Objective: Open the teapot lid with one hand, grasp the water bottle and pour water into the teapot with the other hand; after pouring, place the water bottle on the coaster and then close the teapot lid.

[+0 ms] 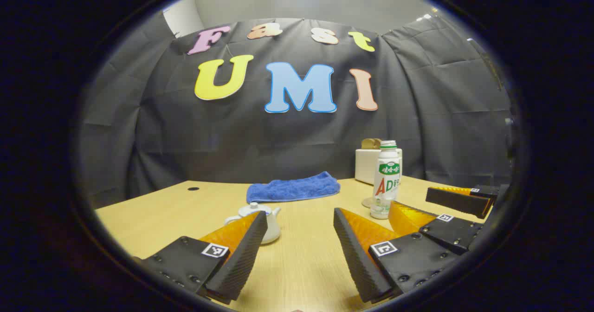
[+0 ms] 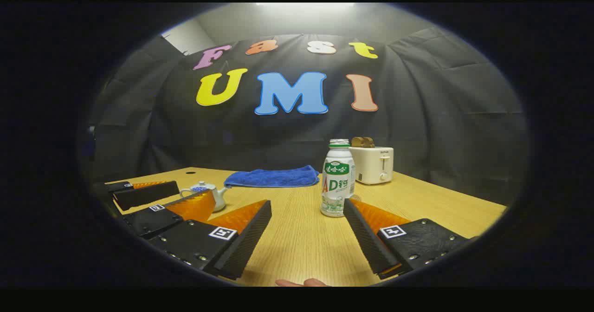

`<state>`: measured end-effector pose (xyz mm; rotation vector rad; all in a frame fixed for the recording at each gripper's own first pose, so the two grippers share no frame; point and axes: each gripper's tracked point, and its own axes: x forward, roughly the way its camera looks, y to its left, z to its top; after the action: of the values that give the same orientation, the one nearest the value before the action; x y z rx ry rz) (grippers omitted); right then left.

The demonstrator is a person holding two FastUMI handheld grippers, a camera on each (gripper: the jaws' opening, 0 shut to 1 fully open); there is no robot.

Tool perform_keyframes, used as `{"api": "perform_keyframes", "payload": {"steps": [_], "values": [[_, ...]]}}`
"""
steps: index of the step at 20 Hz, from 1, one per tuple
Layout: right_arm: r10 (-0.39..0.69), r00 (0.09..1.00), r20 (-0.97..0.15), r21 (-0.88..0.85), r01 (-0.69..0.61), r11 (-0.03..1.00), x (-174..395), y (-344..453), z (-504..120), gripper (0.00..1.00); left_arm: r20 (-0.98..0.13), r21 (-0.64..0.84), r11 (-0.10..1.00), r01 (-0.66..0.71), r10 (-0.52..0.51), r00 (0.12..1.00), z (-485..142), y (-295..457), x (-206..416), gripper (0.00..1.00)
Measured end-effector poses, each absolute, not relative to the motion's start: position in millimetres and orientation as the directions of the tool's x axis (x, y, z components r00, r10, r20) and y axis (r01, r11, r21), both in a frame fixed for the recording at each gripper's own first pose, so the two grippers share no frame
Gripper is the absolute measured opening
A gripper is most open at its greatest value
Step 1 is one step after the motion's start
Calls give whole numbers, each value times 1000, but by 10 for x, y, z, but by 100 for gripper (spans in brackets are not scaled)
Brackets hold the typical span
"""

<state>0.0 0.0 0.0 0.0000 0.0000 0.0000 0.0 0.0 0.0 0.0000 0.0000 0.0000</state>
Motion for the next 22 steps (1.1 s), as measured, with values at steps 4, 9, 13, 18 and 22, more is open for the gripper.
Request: {"api": "perform_keyframes", "payload": {"steps": [4, 9, 13, 18, 22], "values": [[2, 1000, 0, 0, -2, 1000, 4, 6, 0, 96, 0, 0, 1000, -18, 18, 1000, -1, 20, -12, 99], [5, 1000, -1, 0, -5, 1000, 8, 9, -1, 96, 0, 0, 1000, -17, 17, 1000, 3, 13, 4, 99], [2, 1000, 0, 1, -2, 1000, 11, 6, 1, 96, 2, 1, 999, -32, 32, 999, 8, 40, -26, 99], [-12, 1000, 1, 6, 12, 1000, 44, -31, 6, 96, 2, 0, 1000, -8, 8, 1000, 7, -6, -11, 99], [16, 1000, -17, 29, -16, 999, 118, -24, 7, 96, 2, 0, 1000, -9, 9, 1000, -1, 9, 18, 99]]}}
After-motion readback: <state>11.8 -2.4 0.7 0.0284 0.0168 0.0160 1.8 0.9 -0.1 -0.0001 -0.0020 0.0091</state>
